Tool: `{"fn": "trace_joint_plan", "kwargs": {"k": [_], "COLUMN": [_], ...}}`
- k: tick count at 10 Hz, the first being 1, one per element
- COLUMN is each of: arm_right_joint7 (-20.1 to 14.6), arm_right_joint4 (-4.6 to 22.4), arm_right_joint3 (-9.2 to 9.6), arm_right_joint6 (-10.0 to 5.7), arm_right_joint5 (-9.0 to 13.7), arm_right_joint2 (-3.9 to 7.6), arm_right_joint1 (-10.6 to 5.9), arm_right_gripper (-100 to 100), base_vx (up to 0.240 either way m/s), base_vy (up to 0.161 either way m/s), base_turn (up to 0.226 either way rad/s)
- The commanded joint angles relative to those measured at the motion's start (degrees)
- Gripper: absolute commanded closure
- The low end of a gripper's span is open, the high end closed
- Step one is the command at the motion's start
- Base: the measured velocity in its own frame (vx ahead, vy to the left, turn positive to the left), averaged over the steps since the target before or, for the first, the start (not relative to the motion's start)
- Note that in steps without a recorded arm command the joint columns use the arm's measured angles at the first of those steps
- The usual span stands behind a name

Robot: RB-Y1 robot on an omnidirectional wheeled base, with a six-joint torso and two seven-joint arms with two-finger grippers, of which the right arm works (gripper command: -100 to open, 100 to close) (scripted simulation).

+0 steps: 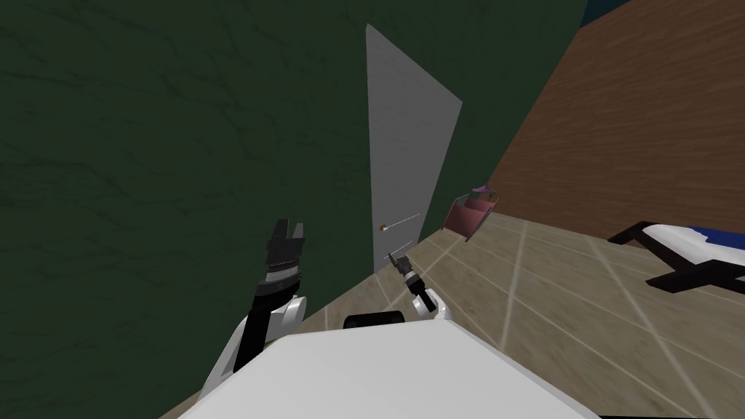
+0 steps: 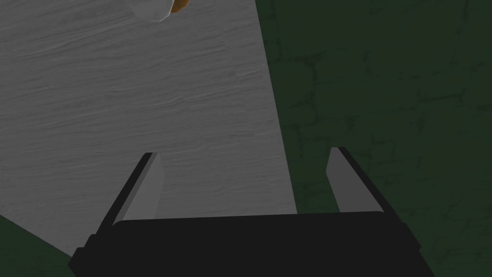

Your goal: Pull the door open

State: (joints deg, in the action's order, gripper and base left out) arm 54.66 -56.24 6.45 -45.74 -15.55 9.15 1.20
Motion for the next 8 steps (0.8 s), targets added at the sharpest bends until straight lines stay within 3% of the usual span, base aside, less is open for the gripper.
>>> {"fn": "trace_joint_plan", "kwargs": {"k": [1, 8], "arm_right_joint7": [1.5, 7.6], "arm_right_joint4": [1.9, 10.3], "arm_right_joint3": [0.09, 0.49], "arm_right_joint6": [-0.66, -3.09], "arm_right_joint5": [-0.3, -1.6], "arm_right_joint2": [0.17, 0.69], "arm_right_joint1": [-0.72, -4.19], "arm_right_gripper": [-100, -100], "base_vx": [0.081, 0.098], "base_vy": [-0.066, -0.064], "base_turn": [0.041, 0.040]}}
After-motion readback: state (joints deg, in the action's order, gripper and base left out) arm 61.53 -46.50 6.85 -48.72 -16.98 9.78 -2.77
